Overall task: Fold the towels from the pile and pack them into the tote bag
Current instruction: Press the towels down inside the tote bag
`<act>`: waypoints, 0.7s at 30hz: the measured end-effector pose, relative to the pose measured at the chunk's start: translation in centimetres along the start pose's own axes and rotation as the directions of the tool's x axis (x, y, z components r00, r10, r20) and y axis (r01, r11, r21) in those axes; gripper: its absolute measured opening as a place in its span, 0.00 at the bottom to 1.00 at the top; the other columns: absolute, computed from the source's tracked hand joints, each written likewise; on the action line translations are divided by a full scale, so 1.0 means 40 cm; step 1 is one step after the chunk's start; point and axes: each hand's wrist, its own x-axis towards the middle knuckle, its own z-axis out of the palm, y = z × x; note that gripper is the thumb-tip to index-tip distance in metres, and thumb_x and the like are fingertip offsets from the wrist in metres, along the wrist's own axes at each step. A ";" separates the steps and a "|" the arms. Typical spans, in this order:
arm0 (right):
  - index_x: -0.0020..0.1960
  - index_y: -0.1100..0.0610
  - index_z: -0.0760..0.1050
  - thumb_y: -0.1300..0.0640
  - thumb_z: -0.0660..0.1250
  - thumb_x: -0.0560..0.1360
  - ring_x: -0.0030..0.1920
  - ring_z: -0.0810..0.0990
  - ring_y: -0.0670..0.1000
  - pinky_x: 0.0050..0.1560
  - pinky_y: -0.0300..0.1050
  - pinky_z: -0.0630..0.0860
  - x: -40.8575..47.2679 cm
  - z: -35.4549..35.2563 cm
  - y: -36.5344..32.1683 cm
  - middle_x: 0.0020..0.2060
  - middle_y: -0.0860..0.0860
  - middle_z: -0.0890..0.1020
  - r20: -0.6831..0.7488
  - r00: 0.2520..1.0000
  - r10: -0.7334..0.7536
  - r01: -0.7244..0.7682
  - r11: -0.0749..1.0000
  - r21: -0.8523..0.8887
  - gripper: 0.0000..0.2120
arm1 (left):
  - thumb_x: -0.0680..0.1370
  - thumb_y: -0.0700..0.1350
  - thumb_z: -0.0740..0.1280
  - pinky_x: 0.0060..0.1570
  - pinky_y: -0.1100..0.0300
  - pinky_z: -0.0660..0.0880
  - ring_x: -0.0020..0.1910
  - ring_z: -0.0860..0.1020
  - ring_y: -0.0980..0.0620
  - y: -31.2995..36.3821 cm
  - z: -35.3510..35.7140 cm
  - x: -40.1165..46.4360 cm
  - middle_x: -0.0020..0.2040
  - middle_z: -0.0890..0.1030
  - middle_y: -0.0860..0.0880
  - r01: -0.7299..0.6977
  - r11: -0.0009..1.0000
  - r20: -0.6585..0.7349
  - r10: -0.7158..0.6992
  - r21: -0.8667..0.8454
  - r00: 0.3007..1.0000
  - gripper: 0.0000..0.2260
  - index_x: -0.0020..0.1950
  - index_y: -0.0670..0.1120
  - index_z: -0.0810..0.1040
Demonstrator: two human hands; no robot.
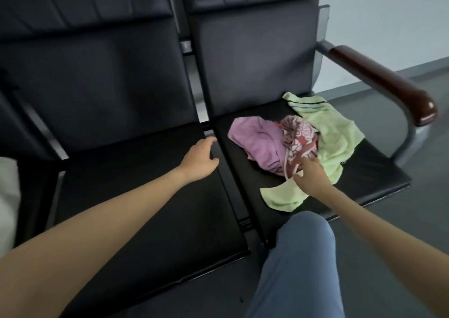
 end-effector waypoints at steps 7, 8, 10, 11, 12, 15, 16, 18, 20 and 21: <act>0.76 0.46 0.55 0.66 0.56 0.76 0.69 0.59 0.65 0.61 0.52 0.66 0.043 0.013 0.079 0.69 0.67 0.58 -0.007 0.950 0.311 -0.303 0.929 0.211 0.32 | 0.77 0.40 0.65 0.64 0.57 0.69 0.66 0.71 0.49 0.085 0.145 0.067 0.68 0.72 0.46 -0.076 0.997 0.096 0.079 -0.027 0.992 0.21 0.71 0.45 0.69; 0.76 0.45 0.55 0.65 0.56 0.77 0.70 0.58 0.65 0.64 0.52 0.66 0.047 0.014 0.090 0.71 0.67 0.55 0.004 0.948 0.318 -0.311 0.924 0.223 0.31 | 0.77 0.40 0.66 0.63 0.58 0.69 0.65 0.72 0.49 0.092 0.164 0.071 0.67 0.73 0.46 -0.083 0.996 0.120 0.086 -0.030 0.989 0.21 0.70 0.45 0.70; 0.76 0.50 0.59 0.61 0.60 0.79 0.69 0.62 0.65 0.65 0.52 0.66 0.057 0.020 0.119 0.69 0.66 0.62 0.007 0.958 0.286 -0.279 0.931 0.235 0.27 | 0.76 0.41 0.68 0.61 0.59 0.70 0.62 0.74 0.49 0.103 0.205 0.080 0.66 0.75 0.46 -0.097 0.995 0.188 0.102 -0.036 0.977 0.21 0.69 0.44 0.71; 0.74 0.54 0.63 0.61 0.61 0.78 0.66 0.67 0.63 0.61 0.51 0.68 0.060 0.021 0.132 0.65 0.65 0.70 -0.006 0.964 0.266 -0.256 0.934 0.250 0.24 | 0.75 0.42 0.70 0.60 0.58 0.71 0.60 0.75 0.50 0.109 0.226 0.085 0.65 0.75 0.46 -0.100 0.994 0.223 0.106 -0.037 0.969 0.21 0.68 0.45 0.72; 0.70 0.58 0.67 0.61 0.62 0.78 0.60 0.73 0.61 0.54 0.47 0.71 0.062 0.021 0.142 0.59 0.63 0.75 -0.029 0.965 0.261 -0.244 0.931 0.272 0.21 | 0.75 0.44 0.72 0.59 0.58 0.72 0.58 0.75 0.50 0.116 0.247 0.088 0.64 0.76 0.46 -0.092 0.995 0.255 0.100 -0.041 0.962 0.22 0.67 0.45 0.72; 0.59 0.64 0.75 0.64 0.65 0.76 0.44 0.75 0.53 0.43 0.43 0.69 0.063 0.005 0.155 0.50 0.59 0.80 -0.133 0.928 0.349 -0.267 0.869 0.417 0.12 | 0.72 0.49 0.75 0.56 0.60 0.73 0.55 0.77 0.50 0.138 0.313 0.089 0.62 0.78 0.46 -0.015 0.996 0.325 0.045 -0.093 0.945 0.26 0.67 0.44 0.73; 0.57 0.64 0.77 0.64 0.66 0.75 0.43 0.76 0.52 0.42 0.42 0.70 0.060 -0.006 0.152 0.48 0.58 0.80 -0.167 0.909 0.381 -0.262 0.836 0.483 0.12 | 0.71 0.49 0.76 0.58 0.59 0.73 0.56 0.77 0.50 0.147 0.333 0.085 0.62 0.78 0.46 0.013 0.992 0.339 0.030 -0.124 0.940 0.28 0.68 0.44 0.72; 0.54 0.63 0.79 0.64 0.68 0.73 0.39 0.77 0.50 0.39 0.41 0.72 0.047 -0.031 0.139 0.43 0.55 0.81 -0.212 0.883 0.419 -0.212 0.759 0.616 0.10 | 0.71 0.50 0.76 0.60 0.59 0.73 0.59 0.77 0.50 0.166 0.368 0.077 0.62 0.78 0.47 0.031 0.979 0.335 0.040 -0.204 0.941 0.29 0.69 0.45 0.72; 0.52 0.62 0.80 0.64 0.69 0.72 0.36 0.78 0.47 0.35 0.38 0.73 0.019 -0.055 0.116 0.38 0.53 0.81 -0.213 0.883 0.418 -0.150 0.682 0.716 0.09 | 0.72 0.50 0.75 0.58 0.61 0.72 0.60 0.76 0.51 0.189 0.384 0.068 0.61 0.78 0.49 0.021 0.955 0.318 0.078 -0.296 0.945 0.28 0.70 0.47 0.71; 0.51 0.62 0.80 0.65 0.70 0.72 0.34 0.78 0.46 0.34 0.37 0.74 0.000 -0.065 0.101 0.36 0.52 0.81 -0.209 0.893 0.400 -0.118 0.654 0.748 0.08 | 0.73 0.50 0.75 0.58 0.62 0.71 0.60 0.76 0.52 0.198 0.385 0.065 0.61 0.78 0.50 0.022 0.938 0.316 0.094 -0.347 0.944 0.28 0.70 0.47 0.71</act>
